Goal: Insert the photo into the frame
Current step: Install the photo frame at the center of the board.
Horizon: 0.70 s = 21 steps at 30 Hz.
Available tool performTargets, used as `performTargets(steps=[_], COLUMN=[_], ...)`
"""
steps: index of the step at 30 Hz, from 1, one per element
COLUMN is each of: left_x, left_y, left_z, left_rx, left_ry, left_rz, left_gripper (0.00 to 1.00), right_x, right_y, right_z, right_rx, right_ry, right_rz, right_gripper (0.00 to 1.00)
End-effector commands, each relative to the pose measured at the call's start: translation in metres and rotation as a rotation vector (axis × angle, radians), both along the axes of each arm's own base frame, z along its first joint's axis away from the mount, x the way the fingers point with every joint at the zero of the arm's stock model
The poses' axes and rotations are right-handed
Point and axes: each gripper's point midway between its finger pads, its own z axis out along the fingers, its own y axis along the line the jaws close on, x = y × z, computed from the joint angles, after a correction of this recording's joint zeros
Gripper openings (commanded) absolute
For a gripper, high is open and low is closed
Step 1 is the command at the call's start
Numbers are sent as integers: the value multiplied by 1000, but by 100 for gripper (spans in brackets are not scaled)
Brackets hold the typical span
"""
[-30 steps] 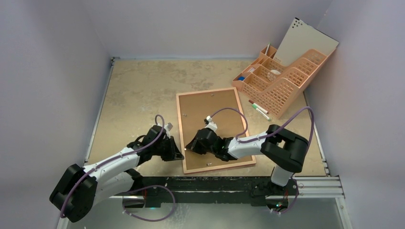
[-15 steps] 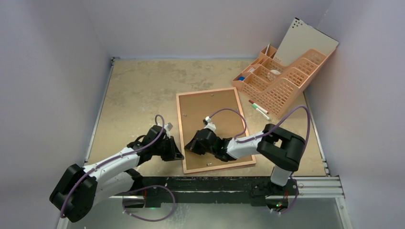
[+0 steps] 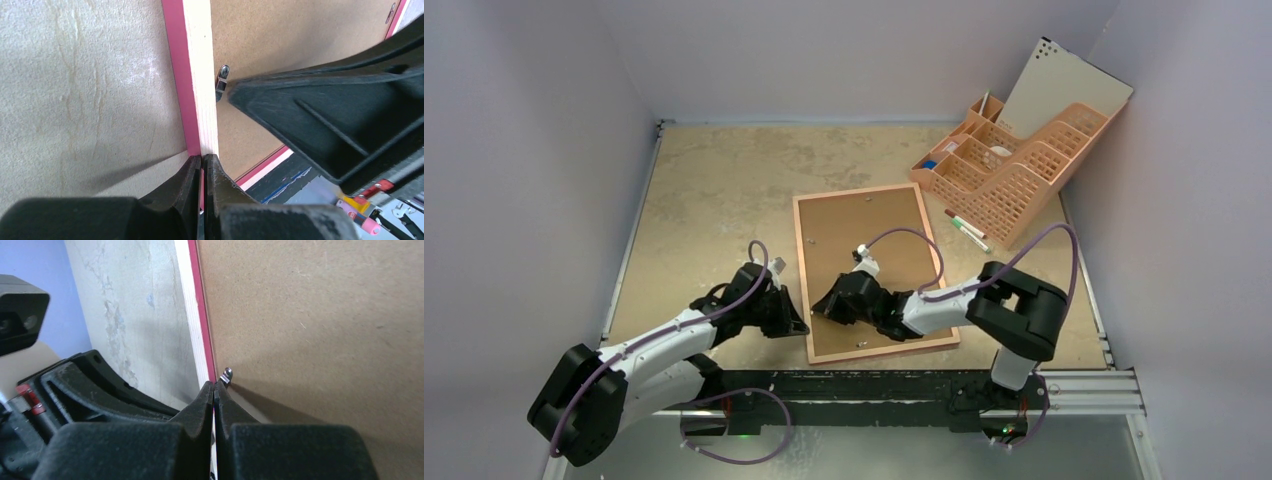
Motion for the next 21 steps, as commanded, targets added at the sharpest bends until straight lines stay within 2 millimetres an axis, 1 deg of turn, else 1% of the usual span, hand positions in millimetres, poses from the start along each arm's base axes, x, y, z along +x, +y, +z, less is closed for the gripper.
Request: performTargets(steps=[1, 4, 9, 14, 21], left_x=[-2, -1, -2, -2, -2], left_y=[21, 21, 21, 21, 21], left_z=[-18, -19, -19, -19, -20], left_rx=[121, 123, 123, 120, 121], left_ry=[16, 17, 17, 17, 18], left_rz=[50, 49, 48, 48, 48], left_gripper=[1, 2, 2, 2, 1], right_x=[12, 9, 4, 0, -1], right_y=[-13, -14, -6, -4, -3], right_z=[26, 21, 8, -3, -13], right_rx=[18, 3, 4, -12, -41], right_ry=[-88, -78, -48, -20, -1], right_rz=[-66, -51, -14, 4, 8], right_gripper=[2, 4, 6, 5, 5])
